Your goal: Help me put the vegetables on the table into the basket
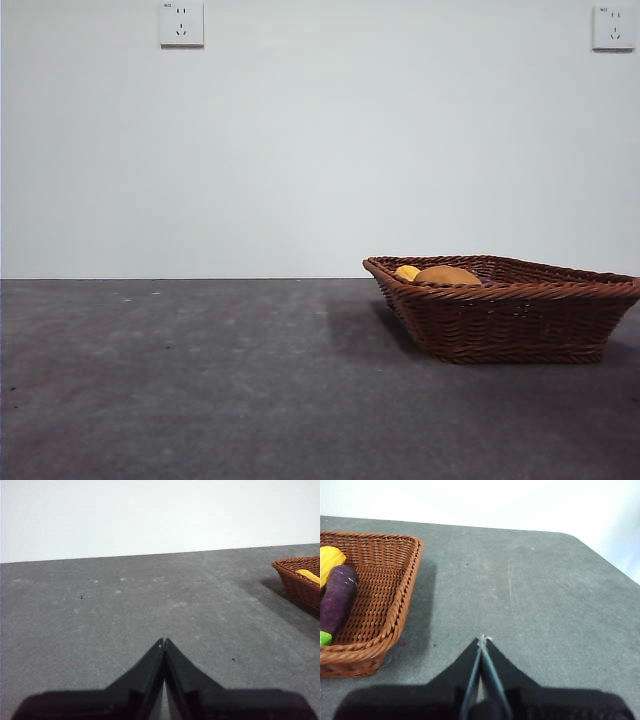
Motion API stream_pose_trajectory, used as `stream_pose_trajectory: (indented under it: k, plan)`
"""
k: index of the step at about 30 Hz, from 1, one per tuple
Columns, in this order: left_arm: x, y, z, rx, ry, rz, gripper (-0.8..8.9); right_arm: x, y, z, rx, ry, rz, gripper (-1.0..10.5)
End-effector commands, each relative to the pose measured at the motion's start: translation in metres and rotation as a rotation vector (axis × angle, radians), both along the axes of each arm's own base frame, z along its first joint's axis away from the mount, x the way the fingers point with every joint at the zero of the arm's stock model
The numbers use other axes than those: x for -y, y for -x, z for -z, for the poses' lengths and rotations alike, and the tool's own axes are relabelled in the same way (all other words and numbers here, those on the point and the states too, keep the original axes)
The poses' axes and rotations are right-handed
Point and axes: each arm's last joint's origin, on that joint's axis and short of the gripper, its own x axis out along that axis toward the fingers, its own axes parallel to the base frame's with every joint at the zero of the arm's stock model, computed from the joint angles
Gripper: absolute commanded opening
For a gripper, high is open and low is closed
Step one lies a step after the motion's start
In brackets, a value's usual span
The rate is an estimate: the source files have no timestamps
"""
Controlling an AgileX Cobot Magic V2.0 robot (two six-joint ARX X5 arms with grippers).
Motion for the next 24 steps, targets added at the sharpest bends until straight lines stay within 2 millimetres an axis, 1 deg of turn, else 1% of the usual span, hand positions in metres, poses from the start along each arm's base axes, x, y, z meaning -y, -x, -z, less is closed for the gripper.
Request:
stream_pose_trajectory:
  k: [1,24]
  plan:
    - [-0.0002,-0.0005,0.0032,-0.007,0.009,-0.005,-0.03,0.0002,-0.0006,0.0031,-0.003,0.004,0.004,0.0]
    - [0.0019,-0.0001,0.0051,-0.027,0.008,0.017,-0.03,0.0002,-0.0006,0.0031,-0.003,0.004,0.004,0.0]
